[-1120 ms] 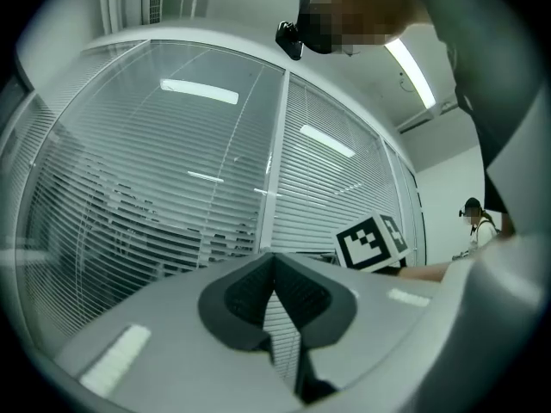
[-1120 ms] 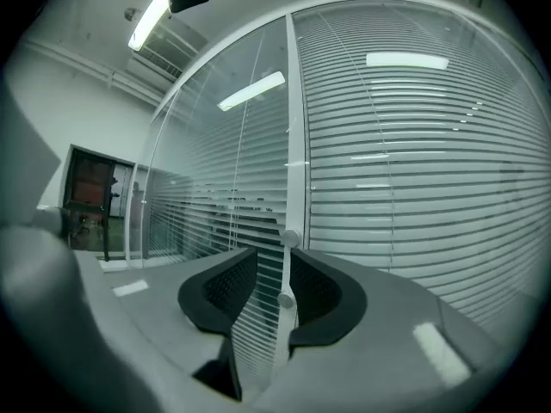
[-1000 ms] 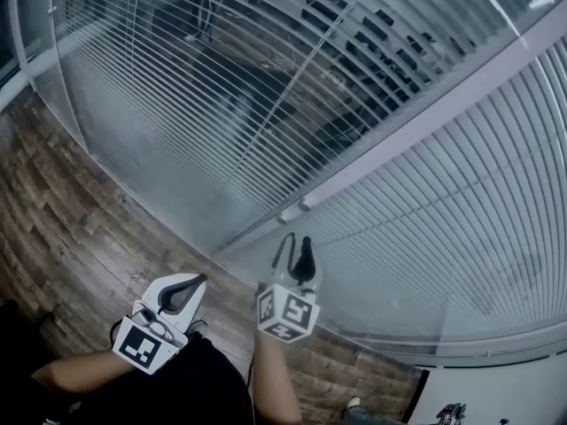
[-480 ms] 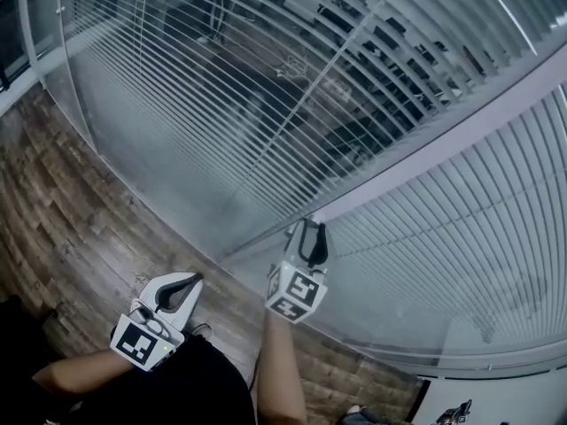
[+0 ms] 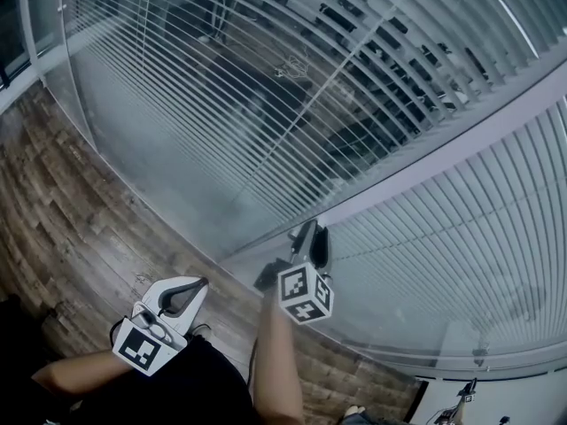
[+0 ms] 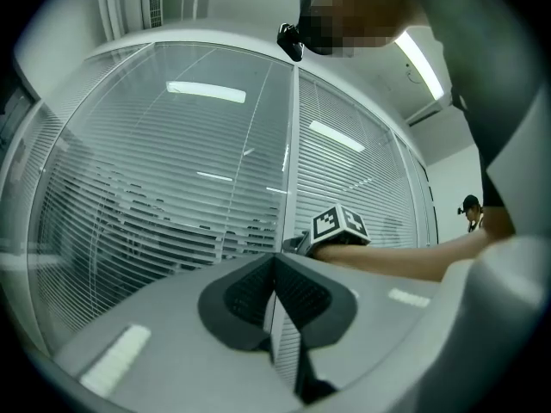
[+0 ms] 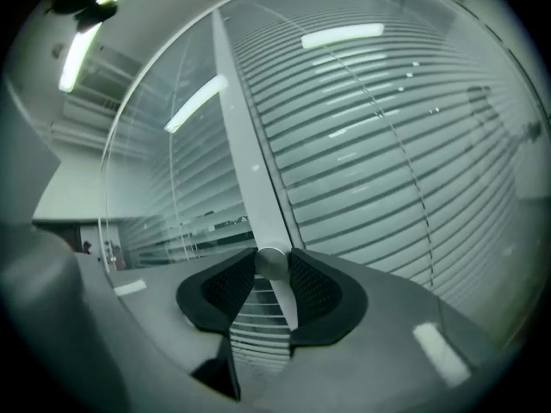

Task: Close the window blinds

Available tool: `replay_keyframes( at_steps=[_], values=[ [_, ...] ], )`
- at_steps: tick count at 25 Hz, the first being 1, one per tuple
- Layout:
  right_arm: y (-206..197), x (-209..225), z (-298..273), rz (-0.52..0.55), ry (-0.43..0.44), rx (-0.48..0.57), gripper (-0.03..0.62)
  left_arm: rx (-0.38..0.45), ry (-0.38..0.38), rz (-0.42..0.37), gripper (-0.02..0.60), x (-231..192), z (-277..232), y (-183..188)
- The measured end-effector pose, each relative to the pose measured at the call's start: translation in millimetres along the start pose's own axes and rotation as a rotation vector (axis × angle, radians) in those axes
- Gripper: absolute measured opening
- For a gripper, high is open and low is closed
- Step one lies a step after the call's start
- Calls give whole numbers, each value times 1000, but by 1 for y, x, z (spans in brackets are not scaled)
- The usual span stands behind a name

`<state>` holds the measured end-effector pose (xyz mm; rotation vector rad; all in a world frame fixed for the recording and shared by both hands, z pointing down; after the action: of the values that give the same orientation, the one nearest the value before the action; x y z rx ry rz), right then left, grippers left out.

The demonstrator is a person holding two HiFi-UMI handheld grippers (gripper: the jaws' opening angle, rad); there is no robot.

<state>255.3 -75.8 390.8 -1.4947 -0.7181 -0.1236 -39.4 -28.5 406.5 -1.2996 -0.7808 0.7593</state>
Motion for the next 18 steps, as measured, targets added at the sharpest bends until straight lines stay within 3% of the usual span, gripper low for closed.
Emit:
replay_keyframes(
  at_steps=[6, 9, 11, 12, 14, 18],
  values=[
    [2, 8, 0, -401, 46, -9, 127, -11, 32, 43, 2, -4, 4, -4],
    [1, 11, 0, -480, 60, -7, 129, -9, 34, 46, 2, -2, 6, -3],
    [2, 12, -1, -447, 75, -24, 132, -12, 32, 46, 2, 0, 7, -4],
    [3, 12, -1, -376, 85, -42, 133, -10, 33, 47, 2, 1, 7, -4],
    [5, 10, 1, -109, 94, -76, 131, -6, 36, 52, 2, 2, 9, -4],
    [-1, -9, 6, 635, 47, -66, 160, -30, 35, 66, 2, 2, 14, -9]
  ],
)
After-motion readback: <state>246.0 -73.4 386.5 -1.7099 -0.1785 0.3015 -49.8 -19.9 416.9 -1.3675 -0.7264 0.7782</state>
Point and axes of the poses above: the fingertips, and each gripper's own axes: z backward along the fingers, x to its right, y out of its top, the point moved 10 cm from there along z, backward along the fingers, and after that the axes turned 11 degrees about -z, right-handed, at the moved point
